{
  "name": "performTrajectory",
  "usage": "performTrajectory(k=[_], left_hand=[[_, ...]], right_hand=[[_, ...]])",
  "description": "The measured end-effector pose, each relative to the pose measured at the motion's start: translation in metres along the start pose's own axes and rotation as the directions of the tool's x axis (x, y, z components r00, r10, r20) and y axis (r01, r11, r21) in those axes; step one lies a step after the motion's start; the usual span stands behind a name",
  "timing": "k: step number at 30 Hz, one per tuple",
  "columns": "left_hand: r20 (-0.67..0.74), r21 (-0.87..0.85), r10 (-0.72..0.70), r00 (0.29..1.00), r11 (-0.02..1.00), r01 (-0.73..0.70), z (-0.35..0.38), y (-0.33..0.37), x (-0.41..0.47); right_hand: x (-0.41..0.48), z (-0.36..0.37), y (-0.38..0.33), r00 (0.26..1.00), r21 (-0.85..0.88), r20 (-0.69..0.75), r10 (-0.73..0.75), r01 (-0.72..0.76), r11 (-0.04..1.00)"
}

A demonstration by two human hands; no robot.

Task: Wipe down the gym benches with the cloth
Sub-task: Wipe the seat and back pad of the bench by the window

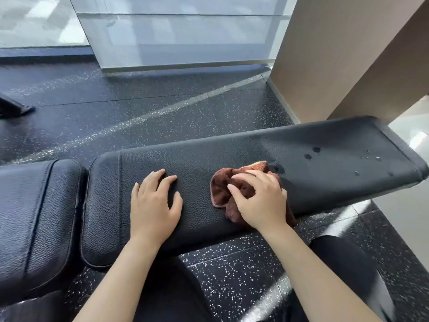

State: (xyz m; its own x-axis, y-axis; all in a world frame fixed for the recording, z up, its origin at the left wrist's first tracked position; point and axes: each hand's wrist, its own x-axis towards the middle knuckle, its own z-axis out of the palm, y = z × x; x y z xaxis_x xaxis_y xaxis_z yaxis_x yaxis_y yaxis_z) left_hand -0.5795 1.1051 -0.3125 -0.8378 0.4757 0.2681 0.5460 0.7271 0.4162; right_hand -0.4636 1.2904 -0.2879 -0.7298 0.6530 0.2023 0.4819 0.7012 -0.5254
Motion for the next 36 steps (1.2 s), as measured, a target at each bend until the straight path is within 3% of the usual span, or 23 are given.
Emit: performTrajectory(k=[9, 13, 16, 20, 25, 36], left_hand=[[0.145, -0.052, 0.134, 0.98, 0.99, -0.128, 0.043, 0.079, 0.048], [0.064, -0.023, -0.014, 0.998, 1.0, 0.016, 0.073, 0.111, 0.073], [-0.001, 0.108, -0.03, 1.0, 0.994, 0.03, 0.083, 0.116, 0.073], [0.006, 0.146, -0.073, 0.997, 0.987, 0.071, 0.078, 0.12, 0.075], [-0.013, 0.113, -0.101, 0.995, 0.988, 0.102, 0.076, 0.122, 0.075], [0.009, 0.027, -0.093, 0.996, 0.995, 0.093, 0.072, 0.112, 0.093]], right_hand=[[0.098, -0.017, 0.045, 0.99, 0.002, 0.028, 0.142, -0.142, 0.99], [0.103, -0.032, 0.073, 0.997, 0.041, 0.042, 0.069, -0.071, 0.997], [0.085, -0.037, 0.085, 0.998, 0.066, 0.062, 0.001, -0.005, 0.998], [0.104, -0.033, 0.085, 0.988, 0.004, 0.136, -0.068, 0.068, 0.998], [0.147, -0.02, 0.075, 0.968, 0.049, 0.226, -0.107, 0.098, 0.994], [0.135, -0.027, 0.092, 0.972, 0.07, 0.186, -0.14, 0.129, 0.989]])
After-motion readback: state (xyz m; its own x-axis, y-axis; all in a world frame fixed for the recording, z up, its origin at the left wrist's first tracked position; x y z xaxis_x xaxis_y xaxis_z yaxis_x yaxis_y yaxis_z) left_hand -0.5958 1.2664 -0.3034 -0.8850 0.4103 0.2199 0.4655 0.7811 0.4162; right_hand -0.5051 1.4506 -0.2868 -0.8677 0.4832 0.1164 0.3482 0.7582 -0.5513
